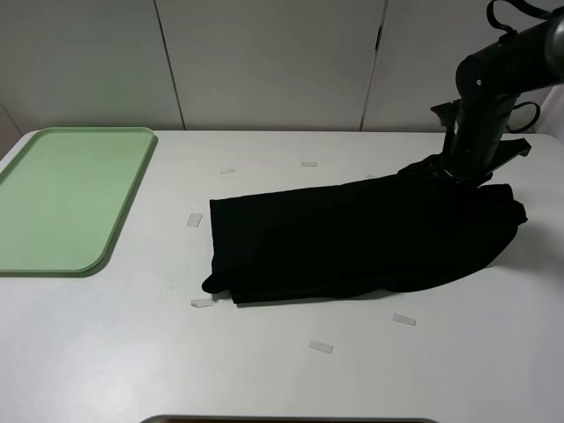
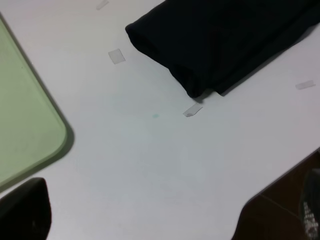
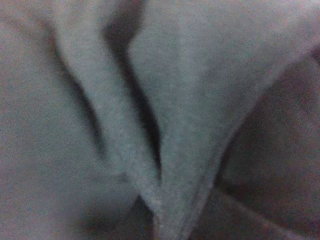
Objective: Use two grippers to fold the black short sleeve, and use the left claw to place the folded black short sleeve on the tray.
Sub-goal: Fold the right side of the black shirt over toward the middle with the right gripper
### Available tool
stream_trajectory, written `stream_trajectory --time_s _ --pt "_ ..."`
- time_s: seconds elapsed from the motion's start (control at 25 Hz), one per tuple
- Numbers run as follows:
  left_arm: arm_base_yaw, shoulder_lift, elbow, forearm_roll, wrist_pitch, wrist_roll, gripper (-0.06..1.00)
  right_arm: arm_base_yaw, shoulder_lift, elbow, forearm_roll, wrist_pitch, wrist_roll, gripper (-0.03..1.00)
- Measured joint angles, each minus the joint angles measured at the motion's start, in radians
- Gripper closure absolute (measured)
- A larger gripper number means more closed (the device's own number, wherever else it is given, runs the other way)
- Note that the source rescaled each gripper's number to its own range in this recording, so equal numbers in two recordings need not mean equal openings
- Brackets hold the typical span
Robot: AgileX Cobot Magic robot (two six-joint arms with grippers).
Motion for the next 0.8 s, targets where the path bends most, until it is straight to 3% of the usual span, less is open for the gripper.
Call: stream_trajectory --time_s 0.16,0.32,0.6,0.72,0.8 --pt "0.0 0.0 0.0 0.0 0.0 0.0 -0.05 0.042 -0.015 0.0 0.046 0.011 0.006 0.95" --pt "0.0 0.0 0.0 0.0 0.0 0.0 -0.05 0.112 -0.017 0.0 0.171 0.021 0.034 0.95" --pt "0.0 0.0 0.0 0.0 0.0 0.0 -0.05 0.169 -0.017 0.0 0.232 -0.002 0.039 0.94" --pt "0.0 0.0 0.0 0.0 0.0 0.0 -0.05 0.171 -0.017 0.0 0.244 -0.004 0.039 0.89" --pt "0.0 0.0 0.0 0.0 0.0 0.0 -0.05 0.171 -0.017 0.0 0.264 -0.007 0.033 0.78"
